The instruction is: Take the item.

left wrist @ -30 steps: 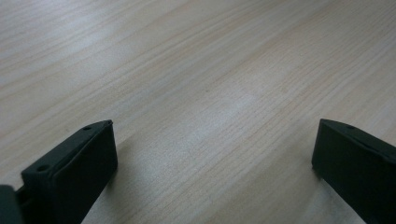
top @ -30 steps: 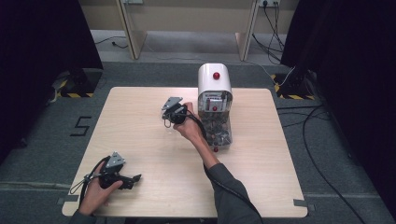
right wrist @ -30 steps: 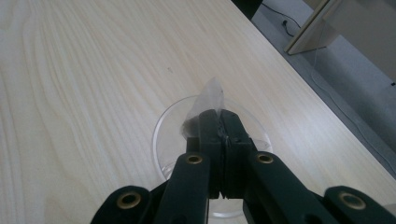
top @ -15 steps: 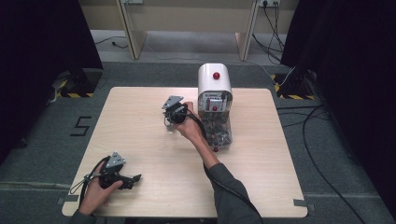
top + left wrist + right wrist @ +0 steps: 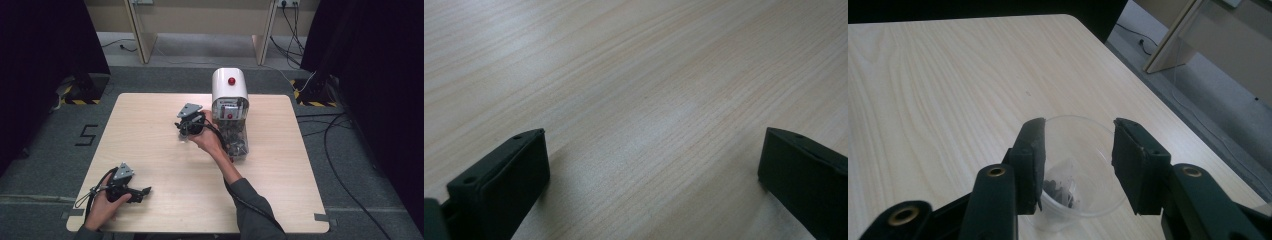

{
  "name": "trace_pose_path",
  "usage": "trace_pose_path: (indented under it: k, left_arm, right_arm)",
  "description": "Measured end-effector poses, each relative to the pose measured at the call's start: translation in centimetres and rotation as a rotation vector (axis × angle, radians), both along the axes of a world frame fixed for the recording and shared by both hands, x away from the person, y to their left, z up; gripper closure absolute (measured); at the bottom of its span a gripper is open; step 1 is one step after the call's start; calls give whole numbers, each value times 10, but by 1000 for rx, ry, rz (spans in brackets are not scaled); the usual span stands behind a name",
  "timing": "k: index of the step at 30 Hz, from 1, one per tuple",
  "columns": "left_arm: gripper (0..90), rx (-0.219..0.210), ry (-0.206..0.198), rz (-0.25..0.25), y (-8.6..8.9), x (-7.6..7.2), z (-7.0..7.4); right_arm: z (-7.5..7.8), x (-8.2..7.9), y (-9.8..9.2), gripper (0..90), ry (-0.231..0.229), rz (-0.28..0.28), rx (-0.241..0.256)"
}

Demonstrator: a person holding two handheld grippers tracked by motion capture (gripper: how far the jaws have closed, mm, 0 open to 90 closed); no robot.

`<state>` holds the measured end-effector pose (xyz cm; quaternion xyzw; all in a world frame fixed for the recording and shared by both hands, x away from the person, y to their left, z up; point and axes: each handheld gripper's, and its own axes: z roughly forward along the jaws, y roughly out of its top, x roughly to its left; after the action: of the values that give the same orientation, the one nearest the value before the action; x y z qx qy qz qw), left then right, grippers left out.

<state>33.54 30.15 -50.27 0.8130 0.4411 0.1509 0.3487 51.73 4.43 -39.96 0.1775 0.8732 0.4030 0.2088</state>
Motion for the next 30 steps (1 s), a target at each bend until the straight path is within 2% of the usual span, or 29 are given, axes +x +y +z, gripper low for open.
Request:
trace_pose_path:
  k: [5, 9, 11, 17, 24, 25, 30]
  left_arm:
    - [0, -1, -1, 1, 0, 0, 0]
    - [0, -2, -1, 2, 0, 0, 0]
    - [0, -2, -1, 2, 0, 0, 0]
    - [0, -2, -1, 2, 0, 0, 0]
    - [0, -2, -1, 2, 0, 0, 0]
    - [0, -2, -1, 2, 0, 0, 0]
    - [0, -2, -1, 2, 0, 0, 0]
  right_arm:
    - [4, -9, -15, 535, -10, 14, 28]
    - [3, -14, -20, 523, -1, 4, 25]
    - [4, -18, -26, 516, -16, 14, 28]
    - [7, -25, -35, 512, -24, 7, 31]
    - [6, -35, -46, 506, -27, 14, 37]
    - [6, -36, -48, 502, -37, 28, 34]
    - [5, -45, -56, 491, -29, 34, 27]
